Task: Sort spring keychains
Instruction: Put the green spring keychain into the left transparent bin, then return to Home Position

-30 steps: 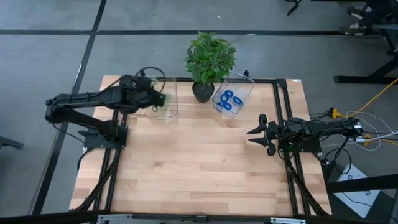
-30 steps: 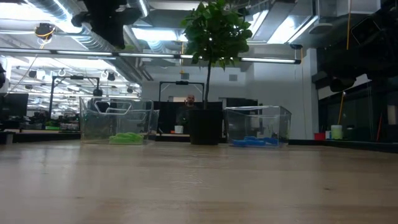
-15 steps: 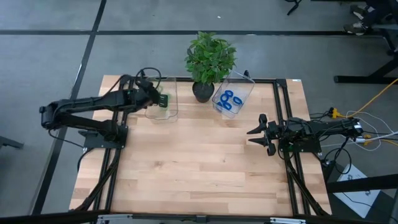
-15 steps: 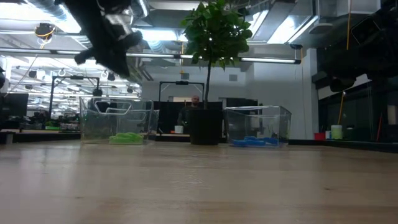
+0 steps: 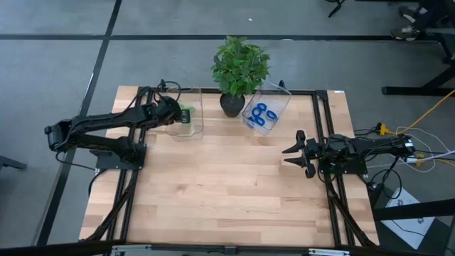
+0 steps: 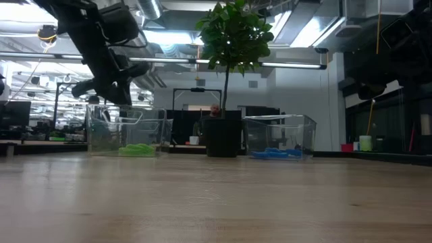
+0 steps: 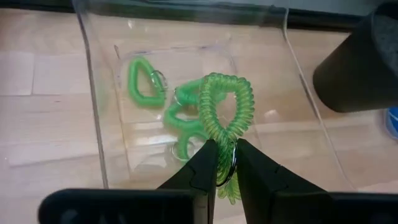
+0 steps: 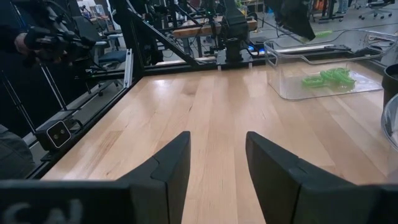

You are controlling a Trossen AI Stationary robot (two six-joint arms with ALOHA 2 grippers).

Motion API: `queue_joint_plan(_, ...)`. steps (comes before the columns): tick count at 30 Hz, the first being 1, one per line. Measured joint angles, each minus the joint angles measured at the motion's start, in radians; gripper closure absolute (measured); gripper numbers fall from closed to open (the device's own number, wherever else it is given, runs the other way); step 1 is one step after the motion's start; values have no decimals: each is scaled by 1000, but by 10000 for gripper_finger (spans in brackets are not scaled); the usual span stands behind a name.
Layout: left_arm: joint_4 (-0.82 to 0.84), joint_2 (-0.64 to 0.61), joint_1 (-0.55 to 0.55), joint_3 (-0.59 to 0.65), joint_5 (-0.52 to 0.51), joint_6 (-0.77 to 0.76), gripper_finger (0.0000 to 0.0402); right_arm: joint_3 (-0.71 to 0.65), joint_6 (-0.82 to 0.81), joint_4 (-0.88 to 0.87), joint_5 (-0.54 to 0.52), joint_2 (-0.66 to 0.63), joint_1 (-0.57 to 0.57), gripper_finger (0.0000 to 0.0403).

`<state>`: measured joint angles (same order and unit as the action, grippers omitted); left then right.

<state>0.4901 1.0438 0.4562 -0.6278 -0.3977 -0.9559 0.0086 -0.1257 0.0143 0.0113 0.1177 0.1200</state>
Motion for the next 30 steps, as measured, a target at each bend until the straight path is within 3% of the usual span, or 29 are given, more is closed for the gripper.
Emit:
queue_joint_plan(7,-2,0,6,2,0,30,348,0,0,0,0,0,0,249)
queue_joint_plan(20,-2,0,6,2,6,43,256,0,0,0,0,0,0,249)
queue_joint_plan(30,-1,0,6,2,61,41,251,0,0,0,0,0,0,249)
